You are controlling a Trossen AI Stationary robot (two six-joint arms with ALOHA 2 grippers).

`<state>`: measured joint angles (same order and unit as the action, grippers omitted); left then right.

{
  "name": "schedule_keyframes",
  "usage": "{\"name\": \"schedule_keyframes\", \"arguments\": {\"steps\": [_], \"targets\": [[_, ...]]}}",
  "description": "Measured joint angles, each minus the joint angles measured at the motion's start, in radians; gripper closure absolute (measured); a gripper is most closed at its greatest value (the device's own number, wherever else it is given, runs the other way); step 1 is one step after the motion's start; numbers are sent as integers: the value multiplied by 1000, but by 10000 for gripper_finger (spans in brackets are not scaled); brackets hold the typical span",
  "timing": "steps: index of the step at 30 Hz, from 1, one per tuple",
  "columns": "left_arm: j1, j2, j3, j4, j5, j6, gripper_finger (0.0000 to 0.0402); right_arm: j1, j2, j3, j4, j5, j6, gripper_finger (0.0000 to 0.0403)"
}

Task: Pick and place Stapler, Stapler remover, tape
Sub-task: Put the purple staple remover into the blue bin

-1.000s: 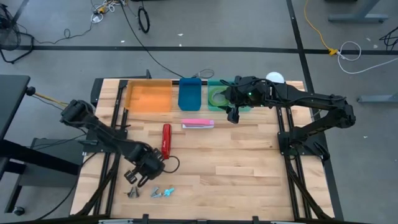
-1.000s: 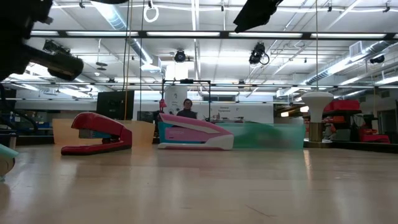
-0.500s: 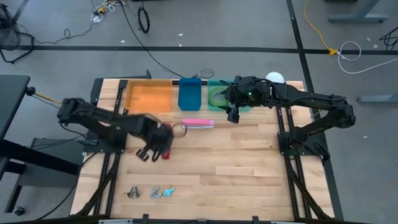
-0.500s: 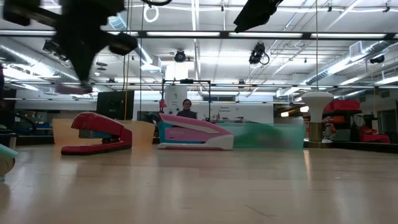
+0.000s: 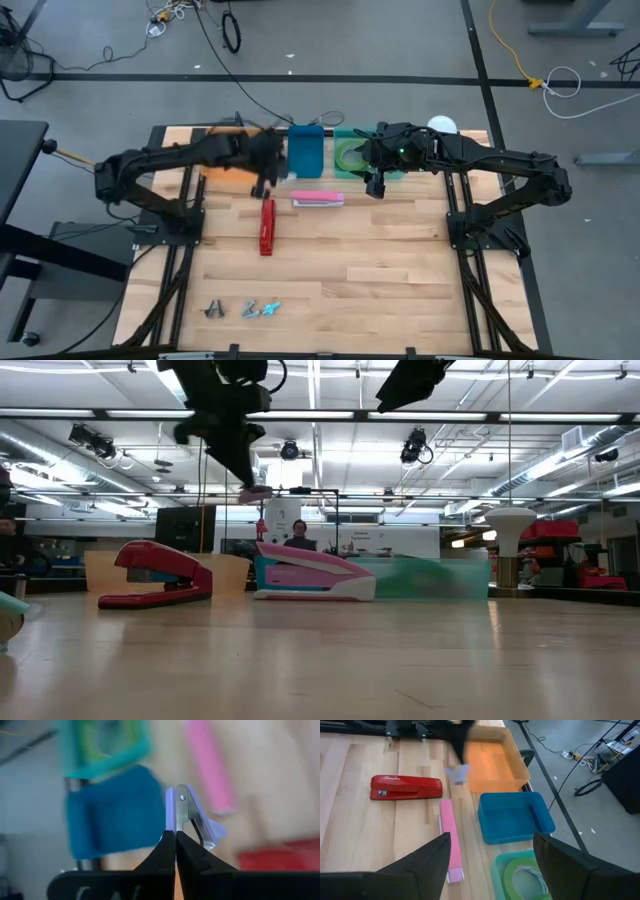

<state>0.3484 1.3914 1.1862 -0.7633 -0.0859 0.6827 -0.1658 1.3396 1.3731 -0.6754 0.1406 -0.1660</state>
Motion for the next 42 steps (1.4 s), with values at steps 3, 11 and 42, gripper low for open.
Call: {"name": "schedule_keyframes", "arguments": {"steps": [3,11,42], "targets": [[89,1,0,95,16,10,399,0,0,0,0,0,5,121],[264,2,0,259,112,19,399,0,0,0,0,0,34,121],[351,418,-1,573,174,-67,392,0,0,0,2,62,136,121]]}}
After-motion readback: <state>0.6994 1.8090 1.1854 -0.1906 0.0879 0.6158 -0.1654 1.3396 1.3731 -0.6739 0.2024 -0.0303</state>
